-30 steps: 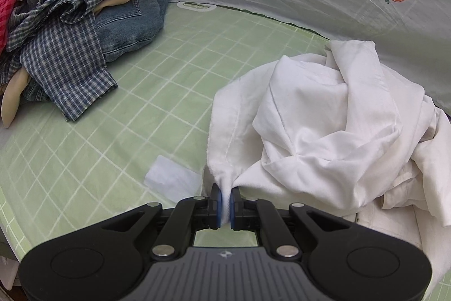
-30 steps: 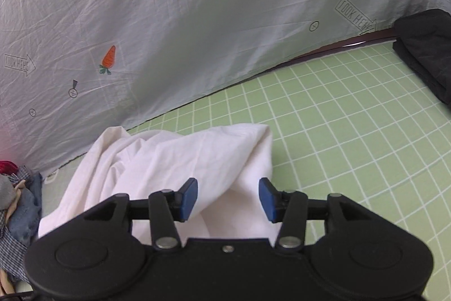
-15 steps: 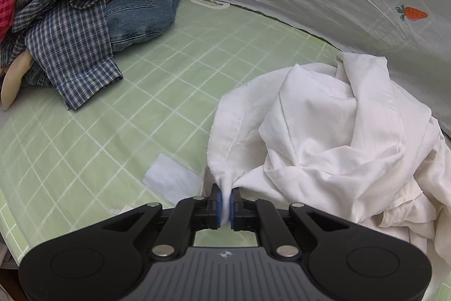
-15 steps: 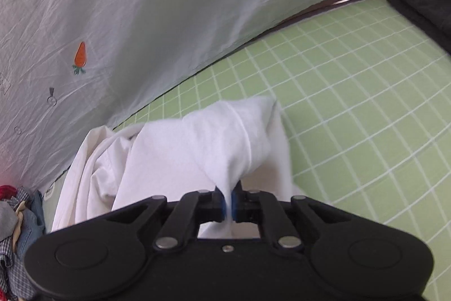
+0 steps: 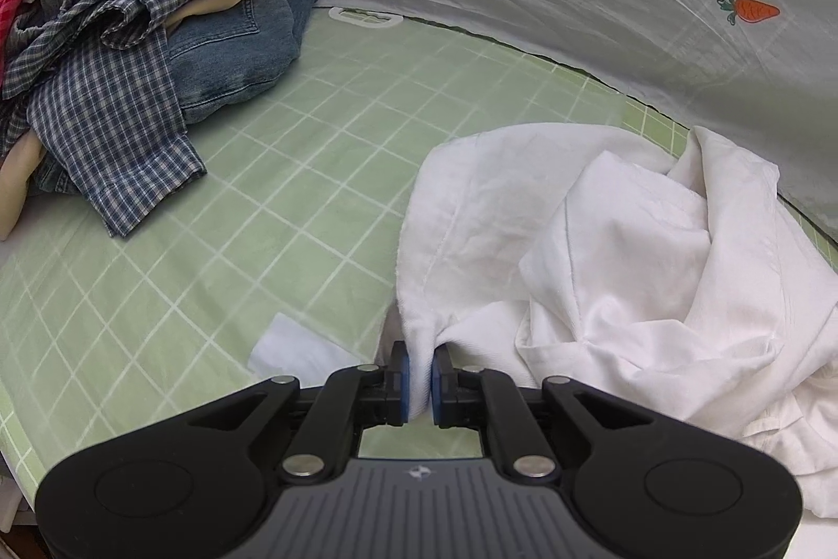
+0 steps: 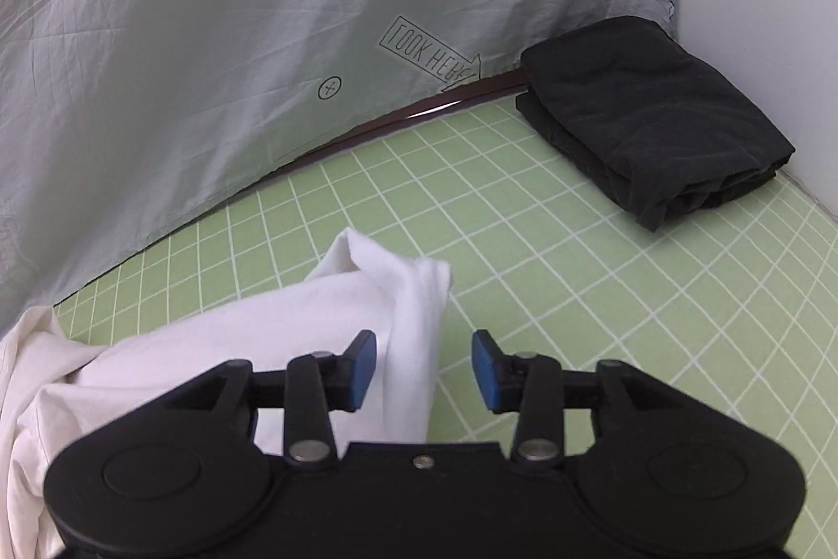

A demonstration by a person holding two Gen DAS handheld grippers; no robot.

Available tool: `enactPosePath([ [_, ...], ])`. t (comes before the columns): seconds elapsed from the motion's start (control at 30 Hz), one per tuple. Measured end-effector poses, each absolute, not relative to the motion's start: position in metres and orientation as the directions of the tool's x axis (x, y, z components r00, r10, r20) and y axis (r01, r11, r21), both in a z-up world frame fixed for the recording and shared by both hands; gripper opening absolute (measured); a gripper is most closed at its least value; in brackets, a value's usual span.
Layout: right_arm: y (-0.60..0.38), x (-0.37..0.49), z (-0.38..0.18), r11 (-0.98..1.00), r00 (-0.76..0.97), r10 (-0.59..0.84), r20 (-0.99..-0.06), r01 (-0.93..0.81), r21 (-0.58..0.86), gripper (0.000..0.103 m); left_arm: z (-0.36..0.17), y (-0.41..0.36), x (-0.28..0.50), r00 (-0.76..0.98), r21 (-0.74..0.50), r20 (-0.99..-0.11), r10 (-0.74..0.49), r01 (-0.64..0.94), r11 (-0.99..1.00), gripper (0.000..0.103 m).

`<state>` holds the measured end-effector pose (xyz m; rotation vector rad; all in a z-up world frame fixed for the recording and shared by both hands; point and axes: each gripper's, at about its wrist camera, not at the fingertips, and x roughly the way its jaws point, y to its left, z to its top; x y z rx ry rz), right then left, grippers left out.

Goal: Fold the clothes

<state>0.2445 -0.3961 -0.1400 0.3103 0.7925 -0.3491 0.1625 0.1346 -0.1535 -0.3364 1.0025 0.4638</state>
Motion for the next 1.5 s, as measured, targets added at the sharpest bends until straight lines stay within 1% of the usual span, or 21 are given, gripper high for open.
enactPosePath([
  [0.03, -0.396, 0.237, -0.143, 0.893, 0.643, -0.185, -0.743, 0.426, 0.146, 0.047, -0.151, 0.134, 0.16, 0.457, -0.059, -0.862, 0.218, -0.518, 0.853, 0.015],
  [0.1, -0.399, 0.225, -0.146, 0.887, 0.634, -0.184, -0.751, 0.435, 0.151, 0.058, -0.147, 0.132, 0.156, 0.465, -0.059, -0.857, 0.224, -0.519, 0.853, 0.017],
  [0.2, -0.399, 0.208, -0.147, 0.897, 0.633, -0.196, -0.749, 0.424, 0.125, 0.072, -0.137, 0.128, 0.149, 0.488, -0.071, -0.843, 0.227, -0.518, 0.852, 0.021],
  [0.27, -0.399, 0.199, -0.145, 0.908, 0.636, -0.213, -0.742, 0.409, 0.09, 0.077, -0.13, 0.122, 0.142, 0.515, -0.093, -0.83, 0.215, -0.508, 0.856, 0.026],
  [0.33, -0.399, 0.191, -0.143, 0.917, 0.641, -0.214, -0.737, 0.391, 0.075, 0.079, -0.125, 0.113, 0.134, 0.55, -0.127, -0.815, 0.185, -0.481, 0.868, 0.029],
  [0.4, -0.401, 0.183, -0.142, 0.924, 0.648, -0.203, -0.734, 0.374, 0.074, 0.082, -0.124, 0.098, 0.13, 0.577, -0.142, -0.802, 0.153, -0.434, 0.89, 0.042],
  [0.47, -0.403, 0.179, -0.142, 0.933, 0.652, -0.194, -0.733, 0.353, 0.066, 0.083, -0.125, 0.083, 0.128, 0.598, -0.146, -0.792, 0.125, -0.384, 0.912, 0.048],
  [0.6, -0.408, 0.18, -0.147, 0.938, 0.644, -0.174, -0.745, 0.339, 0.074, 0.084, -0.14, 0.057, 0.137, 0.592, -0.134, -0.802, 0.087, -0.32, 0.938, 0.053],
  [0.77, -0.416, 0.192, -0.149, 0.93, 0.643, -0.173, -0.746, 0.356, 0.091, 0.086, -0.164, 0.055, 0.162, 0.56, -0.158, -0.826, 0.07, -0.35, 0.923, 0.057],
  [0.83, -0.42, 0.2, -0.152, 0.925, 0.639, -0.173, -0.749, 0.367, 0.099, 0.086, -0.173, 0.058, 0.174, 0.545, -0.168, -0.836, 0.068, -0.372, 0.913, 0.056],
  [0.87, -0.422, 0.204, -0.154, 0.923, 0.636, -0.176, -0.751, 0.371, 0.098, 0.087, -0.174, 0.059, 0.181, 0.541, -0.169, -0.838, 0.068, -0.378, 0.91, 0.047],
  [0.9, -0.423, 0.207, -0.156, 0.922, 0.632, -0.18, -0.754, 0.376, 0.094, 0.088, -0.175, 0.06, 0.188, 0.537, -0.17, -0.841, 0.068, -0.383, 0.908, 0.018],
  [0.93, -0.426, 0.21, -0.159, 0.92, 0.625, -0.185, -0.758, 0.382, 0.09, 0.089, -0.175, 0.06, 0.194, 0.533, -0.171, -0.844, 0.069, -0.388, 0.906, 0.01],
  [0.97, -0.428, 0.213, -0.161, 0.917, 0.617, -0.189, -0.764, 0.39, 0.088, 0.089, -0.176, 0.061, 0.201, 0.529, -0.172, -0.846, 0.069, -0.393, 0.903, 0.006],
  [1.07, -0.433, 0.217, -0.166, 0.906, 0.601, -0.205, -0.773, 0.415, 0.082, 0.091, -0.151, 0.054, 0.229, 0.594, -0.122, -0.794, 0.127, -0.361, 0.925, 0.004],
  [1.17, -0.437, 0.221, -0.169, 0.901, 0.591, -0.233, -0.773, 0.43, 0.057, 0.092, -0.117, 0.045, 0.269, 0.696, -0.066, -0.695, 0.179, -0.309, 0.949, 0.004],
  [1.3, -0.44, 0.23, -0.175, 0.883, 0.553, -0.297, -0.779, 0.47, -0.003, 0.092, -0.082, 0.029, 0.343, 0.802, -0.033, -0.569, 0.181, -0.242, 0.97, 0.004],
  [1.33, -0.442, 0.233, -0.176, 0.875, 0.539, -0.319, -0.779, 0.483, -0.024, 0.092, -0.079, 0.026, 0.362, 0.806, -0.053, -0.57, 0.163, -0.234, 0.971, 0.004],
  [1.4, -0.45, 0.235, -0.177, 0.862, 0.528, -0.339, -0.779, 0.506, -0.032, 0.092, -0.08, 0.021, 0.4, 0.784, -0.099, -0.609, 0.12, -0.225, 0.969, 0.007],
  [1.47, -0.456, 0.236, -0.176, 0.848, 0.52, -0.352, -0.778, 0.528, -0.031, 0.092, -0.091, 0.016, 0.42, 0.749, -0.093, -0.653, 0.114, -0.228, 0.969, 0.012],
  [1.5, -0.458, 0.236, -0.176, 0.844, 0.518, -0.356, -0.778, 0.535, -0.03, 0.092, -0.096, 0.015, 0.418, 0.741, -0.095, -0.664, 0.103, -0.221, 0.971, 0.018],
])
